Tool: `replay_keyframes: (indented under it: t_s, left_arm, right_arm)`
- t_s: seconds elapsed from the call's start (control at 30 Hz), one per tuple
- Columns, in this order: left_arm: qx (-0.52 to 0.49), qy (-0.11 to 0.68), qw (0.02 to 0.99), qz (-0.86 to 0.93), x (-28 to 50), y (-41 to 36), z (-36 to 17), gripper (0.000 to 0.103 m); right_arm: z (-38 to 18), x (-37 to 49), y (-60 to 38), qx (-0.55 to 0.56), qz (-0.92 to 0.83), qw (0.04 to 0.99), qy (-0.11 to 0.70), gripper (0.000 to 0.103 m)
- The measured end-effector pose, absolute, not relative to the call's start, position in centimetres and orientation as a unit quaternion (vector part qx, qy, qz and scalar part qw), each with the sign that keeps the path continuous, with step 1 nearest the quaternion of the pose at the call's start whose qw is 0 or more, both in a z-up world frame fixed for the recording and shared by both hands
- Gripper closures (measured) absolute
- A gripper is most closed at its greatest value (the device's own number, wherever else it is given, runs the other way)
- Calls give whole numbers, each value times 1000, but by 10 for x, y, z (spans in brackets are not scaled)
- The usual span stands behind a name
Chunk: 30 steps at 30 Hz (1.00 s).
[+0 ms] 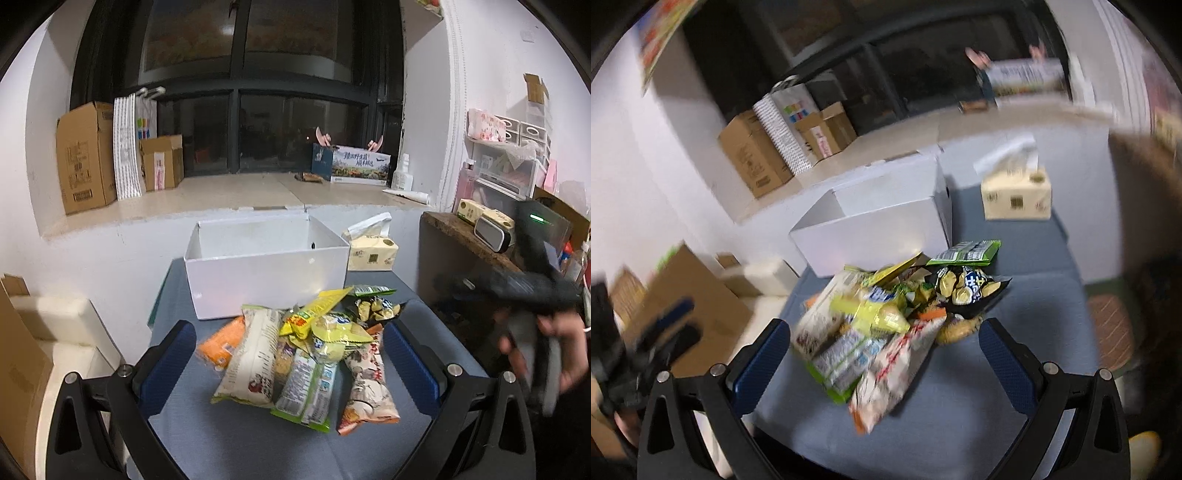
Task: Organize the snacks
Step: 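Grasp the green snack bag with the right gripper and lift it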
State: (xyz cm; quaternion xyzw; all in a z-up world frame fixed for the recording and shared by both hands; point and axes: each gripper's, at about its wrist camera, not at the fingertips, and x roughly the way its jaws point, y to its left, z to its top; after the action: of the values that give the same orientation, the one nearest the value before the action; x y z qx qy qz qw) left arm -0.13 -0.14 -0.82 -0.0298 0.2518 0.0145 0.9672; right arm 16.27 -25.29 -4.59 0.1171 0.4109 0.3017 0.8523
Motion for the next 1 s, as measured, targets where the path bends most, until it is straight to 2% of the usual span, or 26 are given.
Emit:
replay_keyframes:
  t_s: [0.3, 0.53, 0.57, 0.63, 0.67, 0.7, 0.77, 0.83, 1.0]
  left_arm:
    - [-41, 257, 966, 1, 7, 4, -24, 0]
    - [-26, 279, 960, -4, 11, 4, -35, 0]
    - [-22, 281, 959, -1, 11, 4, -37, 0]
    - [-15, 286, 958, -1, 12, 3, -39, 0]
    - [-16, 286, 958, -2, 11, 3, -40, 0]
    - [-18, 287, 958, -3, 12, 4, -41, 0]
    - [-25, 286, 958, -3, 13, 7, -41, 0]
    - [-36, 290, 956, -7, 15, 10, -41, 0]
    - [-46, 312, 949, -10, 35, 12, -48, 0]
  right_arm:
    - [-128, 319, -257, 223, 234, 776, 542, 0]
    - [-189, 358, -250, 324, 237, 709, 580, 1]
    - [-195, 359, -249, 330, 235, 704, 583, 7]
    - [-200, 360, -248, 336, 244, 701, 580, 70]
    - [-198, 358, -246, 337, 258, 703, 571, 70]
    - [-193, 355, -243, 328, 278, 706, 563, 79]
    - [-184, 348, -240, 314, 290, 717, 551, 81]
    - [-166, 339, -241, 305, 307, 730, 529, 89]
    - [-120, 310, -246, 263, 327, 769, 482, 89]
